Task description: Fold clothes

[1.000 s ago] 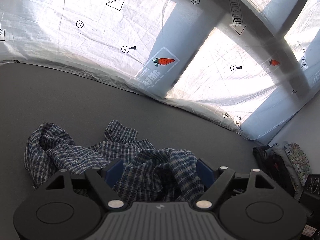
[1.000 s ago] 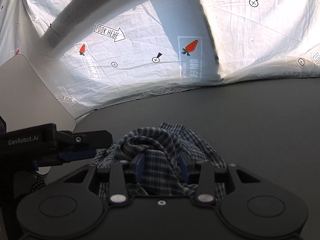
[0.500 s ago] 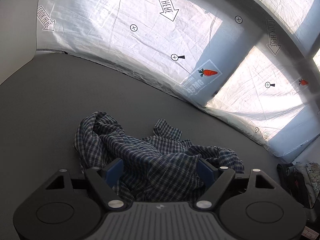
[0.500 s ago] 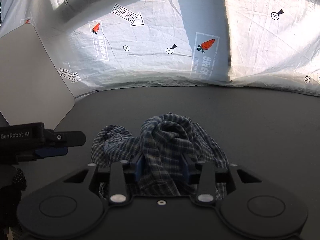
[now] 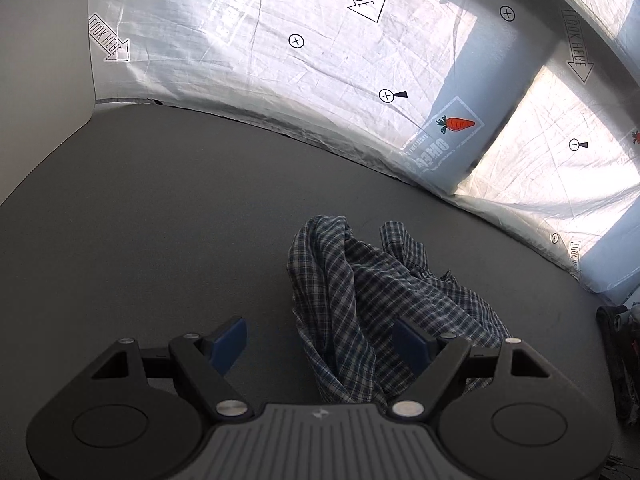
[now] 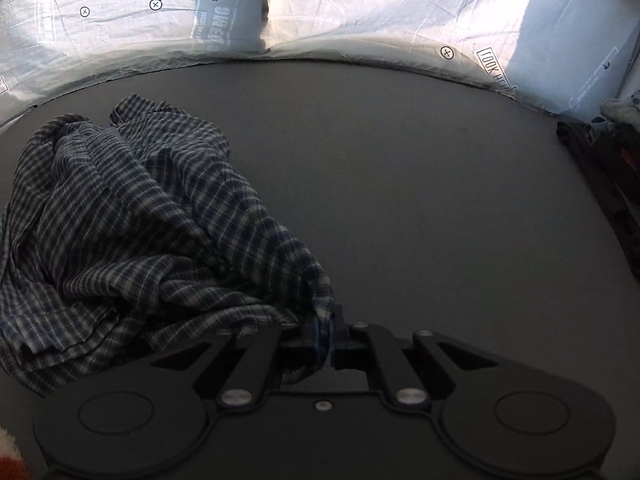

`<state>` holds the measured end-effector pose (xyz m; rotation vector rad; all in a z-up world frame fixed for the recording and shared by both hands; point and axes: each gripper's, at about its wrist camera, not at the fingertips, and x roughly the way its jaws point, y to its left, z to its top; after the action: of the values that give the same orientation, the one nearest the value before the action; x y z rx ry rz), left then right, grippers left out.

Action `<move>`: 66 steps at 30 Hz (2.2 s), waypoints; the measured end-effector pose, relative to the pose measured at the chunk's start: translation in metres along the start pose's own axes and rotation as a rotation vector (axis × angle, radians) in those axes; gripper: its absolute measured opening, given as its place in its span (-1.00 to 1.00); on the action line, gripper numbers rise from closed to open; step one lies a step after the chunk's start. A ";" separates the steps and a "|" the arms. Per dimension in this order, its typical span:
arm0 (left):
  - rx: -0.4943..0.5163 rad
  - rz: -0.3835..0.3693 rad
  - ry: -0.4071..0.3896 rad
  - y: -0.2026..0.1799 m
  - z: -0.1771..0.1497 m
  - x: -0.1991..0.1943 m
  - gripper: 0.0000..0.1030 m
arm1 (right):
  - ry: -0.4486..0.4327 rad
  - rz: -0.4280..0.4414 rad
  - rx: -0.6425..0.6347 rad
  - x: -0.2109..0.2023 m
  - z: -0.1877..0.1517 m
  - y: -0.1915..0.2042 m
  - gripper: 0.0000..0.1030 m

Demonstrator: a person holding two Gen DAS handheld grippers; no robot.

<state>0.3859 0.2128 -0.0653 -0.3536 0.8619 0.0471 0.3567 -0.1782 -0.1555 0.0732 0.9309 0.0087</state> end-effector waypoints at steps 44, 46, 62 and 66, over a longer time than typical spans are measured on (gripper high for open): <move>0.253 -0.062 -0.798 -0.118 0.145 -0.143 -0.90 | -1.188 -0.499 -0.428 -0.169 0.163 0.071 -0.96; 0.250 -0.080 -0.892 -0.125 0.138 -0.181 -0.90 | -1.293 -0.517 -0.412 -0.206 0.169 0.068 -0.96; 0.206 -0.203 -1.216 -0.124 0.032 -0.351 -0.90 | -1.678 -0.464 -0.432 -0.369 0.126 0.047 -0.95; 0.200 -0.149 -1.158 -0.122 0.034 -0.331 -0.90 | -1.627 -0.402 -0.426 -0.356 0.135 0.048 -0.95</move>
<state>0.2170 0.1422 0.2385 -0.1489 -0.3069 0.0202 0.2538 -0.1521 0.2132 -0.4559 -0.7068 -0.1992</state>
